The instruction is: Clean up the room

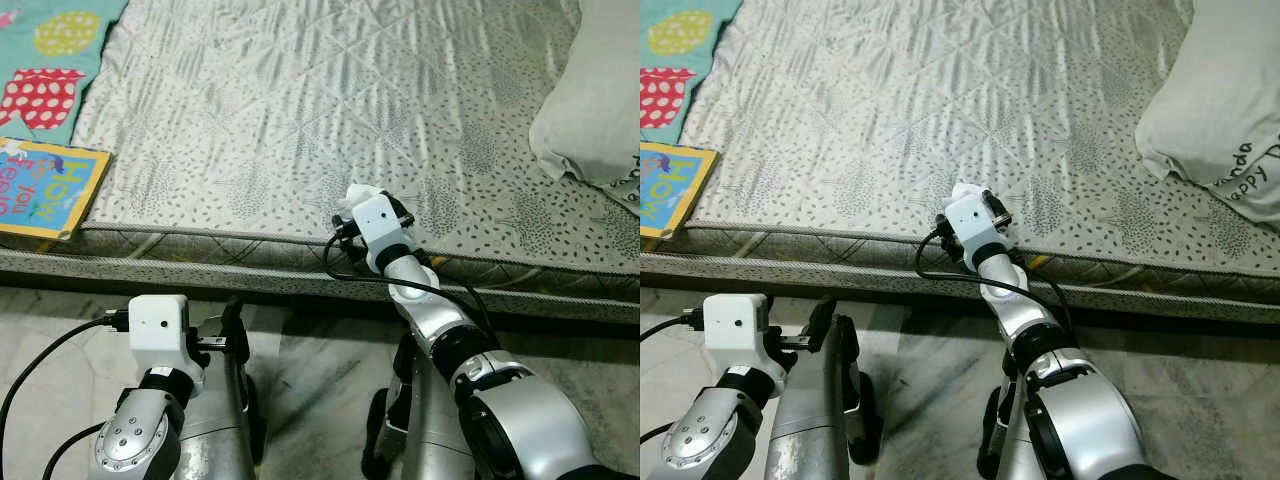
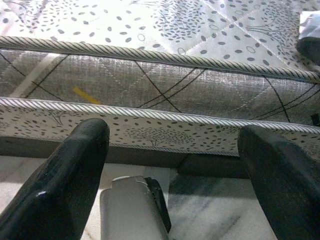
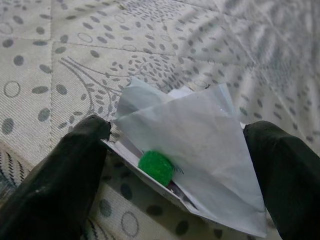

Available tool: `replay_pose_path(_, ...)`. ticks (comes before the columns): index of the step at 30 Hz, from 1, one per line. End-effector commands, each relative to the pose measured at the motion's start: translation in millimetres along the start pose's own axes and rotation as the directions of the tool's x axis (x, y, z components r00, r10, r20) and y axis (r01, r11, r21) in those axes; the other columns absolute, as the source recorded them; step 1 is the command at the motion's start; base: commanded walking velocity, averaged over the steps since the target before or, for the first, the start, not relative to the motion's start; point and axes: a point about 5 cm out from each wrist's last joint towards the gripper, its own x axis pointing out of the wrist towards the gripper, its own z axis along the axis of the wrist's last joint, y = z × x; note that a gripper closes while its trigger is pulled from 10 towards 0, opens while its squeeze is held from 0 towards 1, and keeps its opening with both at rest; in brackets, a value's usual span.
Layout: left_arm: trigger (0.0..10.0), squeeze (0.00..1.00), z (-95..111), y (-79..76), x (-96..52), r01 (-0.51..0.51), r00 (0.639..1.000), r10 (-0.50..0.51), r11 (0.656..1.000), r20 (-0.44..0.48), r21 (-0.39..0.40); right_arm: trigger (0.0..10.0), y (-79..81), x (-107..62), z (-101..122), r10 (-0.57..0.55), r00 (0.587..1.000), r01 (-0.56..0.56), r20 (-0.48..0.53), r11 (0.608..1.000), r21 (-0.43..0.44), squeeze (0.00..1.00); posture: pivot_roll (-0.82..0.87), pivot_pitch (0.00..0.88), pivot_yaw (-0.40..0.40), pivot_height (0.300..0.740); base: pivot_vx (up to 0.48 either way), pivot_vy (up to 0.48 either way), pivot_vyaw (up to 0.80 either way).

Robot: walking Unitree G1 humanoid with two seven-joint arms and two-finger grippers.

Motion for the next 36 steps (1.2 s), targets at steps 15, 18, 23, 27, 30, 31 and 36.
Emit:
replay_pose_path(15, 10.0, 0.0, -2, 0.1, -4.1, -0.018, 1.0, 0.018, 1.0, -0.025, -0.006, 0.0, 0.8, -8.8, -26, 0.019, 0.992, -0.037, -0.128, 0.989, -0.142, 0.0, 0.22, 0.402, -0.03, 0.555, 0.0, 0.0, 0.0)
replay_pose_path(18, 10.0, 0.0, -2, -0.3, -2.3, -0.015, 1.0, 0.015, 1.0, -0.024, -0.006, 0.0, -0.6, -9.0, -27, 0.012, 0.991, -0.031, -0.133, 0.99, -0.137, 0.0, 0.21, 0.397, -0.026, 0.555, 0.0, 0.0, 0.0)
replay_pose_path(23, 10.0, 0.0, -2, -1.7, 0.7, -0.008, 1.0, 0.008, 1.0, -0.021, -0.007, 0.0, -4.2, -10.2, -30, -0.003, 0.99, -0.012, -0.144, 0.995, -0.103, 0.0, 0.21, 0.387, -0.024, 0.555, 0.0, 0.0, 0.0)
replay_pose_path(27, 10.0, 0.0, 0, -4.1, 5.7, 0.005, 1.0, -0.005, 1.0, -0.008, -0.012, 0.0, -6.6, -11.5, -32, -0.009, 0.988, -0.003, -0.157, 0.997, -0.073, 0.0, 0.2, 0.367, -0.023, 0.555, 0.0, 0.0, 0.0)
replay_pose_path(30, 10.0, 0.0, 7, -11.2, 9.5, 0.081, 0.996, -0.079, 0.995, 0.027, -0.058, 0.0, -10.1, -11.7, -33, -0.014, 0.987, 0.005, -0.158, 0.998, -0.061, 0.0, 0.19, 0.349, -0.023, 0.555, 0.0, 0.0, 0.0)
replay_pose_path(31, 10.0, 0.0, 7, -11.2, 9.5, 0.081, 0.996, -0.079, 0.995, 0.027, -0.058, 0.0, -10.1, -11.7, -33, -0.014, 0.987, 0.005, -0.158, 0.998, -0.061, 0.0, 0.19, 0.349, -0.023, 0.555, 0.0, 0.0, 0.0)
replay_pose_path(36, 10.0, 0.0, 14, -26.2, 15.5, 0.201, 0.978, -0.195, 0.975, 0.068, -0.09, 0.0, -12.2, -13.9, -36, -0.008, 0.987, 0.0, -0.16, 0.999, -0.05, 0.0, 0.18, 0.32, -0.026, 0.555, 0.0, 0.0, 0.0)
